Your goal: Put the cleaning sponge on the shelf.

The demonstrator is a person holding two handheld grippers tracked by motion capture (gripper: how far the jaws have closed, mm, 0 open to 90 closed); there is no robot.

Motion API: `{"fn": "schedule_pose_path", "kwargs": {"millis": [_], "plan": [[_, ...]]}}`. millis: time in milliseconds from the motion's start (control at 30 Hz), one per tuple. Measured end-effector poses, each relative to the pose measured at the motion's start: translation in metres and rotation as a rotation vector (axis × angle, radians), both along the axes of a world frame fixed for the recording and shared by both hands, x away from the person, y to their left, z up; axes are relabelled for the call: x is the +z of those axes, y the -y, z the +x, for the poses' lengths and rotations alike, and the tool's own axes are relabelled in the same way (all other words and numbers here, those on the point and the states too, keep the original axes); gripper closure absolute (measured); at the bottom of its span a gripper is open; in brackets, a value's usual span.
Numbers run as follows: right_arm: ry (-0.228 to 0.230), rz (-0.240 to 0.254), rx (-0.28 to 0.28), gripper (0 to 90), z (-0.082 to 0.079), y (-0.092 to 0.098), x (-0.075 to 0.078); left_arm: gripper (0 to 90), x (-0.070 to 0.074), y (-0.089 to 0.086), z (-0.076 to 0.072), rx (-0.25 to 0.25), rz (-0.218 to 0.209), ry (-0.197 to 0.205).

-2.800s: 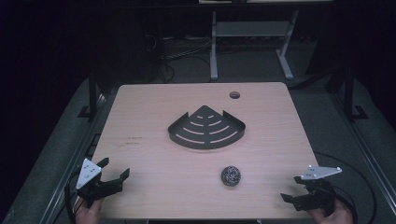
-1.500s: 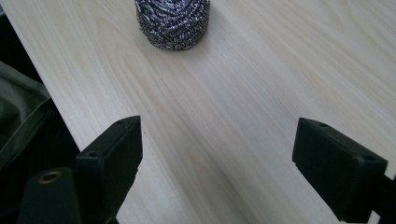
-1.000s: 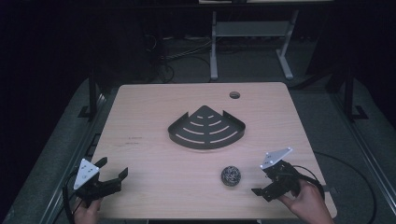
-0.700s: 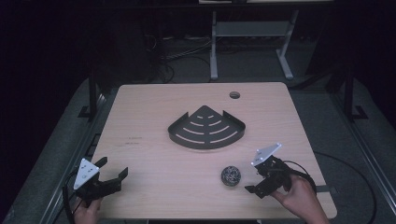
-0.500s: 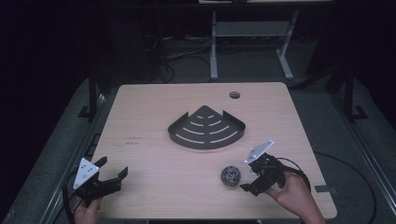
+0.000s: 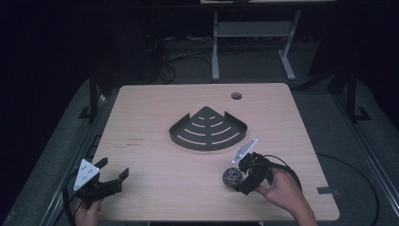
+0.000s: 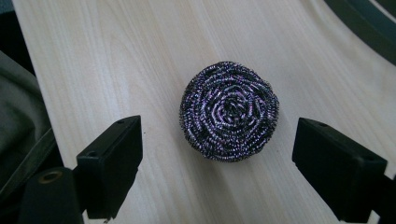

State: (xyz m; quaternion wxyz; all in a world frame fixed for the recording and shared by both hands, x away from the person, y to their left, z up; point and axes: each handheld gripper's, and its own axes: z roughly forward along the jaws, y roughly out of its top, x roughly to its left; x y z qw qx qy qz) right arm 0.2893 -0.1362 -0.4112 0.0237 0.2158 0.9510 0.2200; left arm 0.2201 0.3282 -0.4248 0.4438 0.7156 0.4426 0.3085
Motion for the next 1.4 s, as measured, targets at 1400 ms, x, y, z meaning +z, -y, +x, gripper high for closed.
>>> {"fn": "schedule_pose_path", "kwargs": {"millis": [1400], "plan": [[-0.054,-0.005,0.036,33.9,0.020,-0.016,0.001,13.3,0.001,0.001,-0.001,-0.001,0.000,0.006]]}}
